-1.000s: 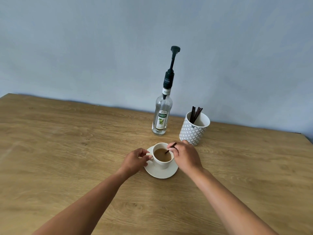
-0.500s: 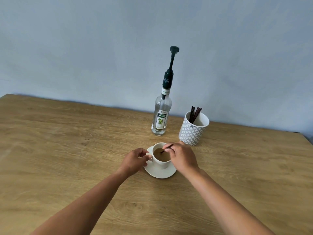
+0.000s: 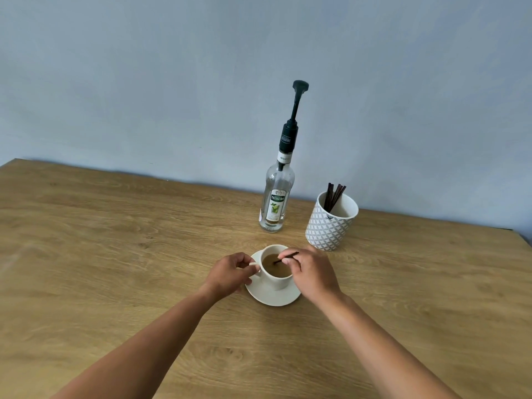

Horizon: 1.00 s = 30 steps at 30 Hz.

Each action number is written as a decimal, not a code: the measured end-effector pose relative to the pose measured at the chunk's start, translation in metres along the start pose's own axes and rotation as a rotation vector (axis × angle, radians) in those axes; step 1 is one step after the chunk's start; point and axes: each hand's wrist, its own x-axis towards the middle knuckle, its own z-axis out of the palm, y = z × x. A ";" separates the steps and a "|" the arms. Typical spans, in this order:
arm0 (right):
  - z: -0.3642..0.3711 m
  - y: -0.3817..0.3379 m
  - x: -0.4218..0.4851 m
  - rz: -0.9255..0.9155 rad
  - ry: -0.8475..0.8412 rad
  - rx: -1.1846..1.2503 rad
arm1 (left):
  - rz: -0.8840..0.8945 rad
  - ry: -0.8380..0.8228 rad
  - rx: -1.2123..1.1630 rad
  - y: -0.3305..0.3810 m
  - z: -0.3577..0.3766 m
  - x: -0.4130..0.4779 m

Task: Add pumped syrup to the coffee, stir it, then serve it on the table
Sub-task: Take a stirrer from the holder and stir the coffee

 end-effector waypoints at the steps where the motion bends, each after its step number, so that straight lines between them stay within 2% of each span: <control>1: -0.001 0.000 -0.001 -0.029 0.021 -0.054 | -0.003 0.000 -0.001 0.000 0.000 0.000; 5: -0.007 0.000 -0.005 -0.119 0.074 -0.122 | -0.008 -0.004 -0.008 0.001 -0.001 0.001; 11: -0.005 -0.004 -0.006 -0.090 0.045 0.093 | -0.023 -0.022 -0.011 0.003 -0.002 0.001; 18: -0.002 0.001 -0.006 -0.117 0.073 -0.096 | -0.031 -0.041 0.002 0.004 -0.003 0.002; 25: -0.002 -0.002 -0.003 -0.077 0.027 0.115 | -0.037 -0.045 -0.015 0.006 -0.003 0.001; 30: 0.001 0.000 0.000 -0.056 0.034 0.014 | -0.044 -0.046 -0.013 0.007 -0.003 0.001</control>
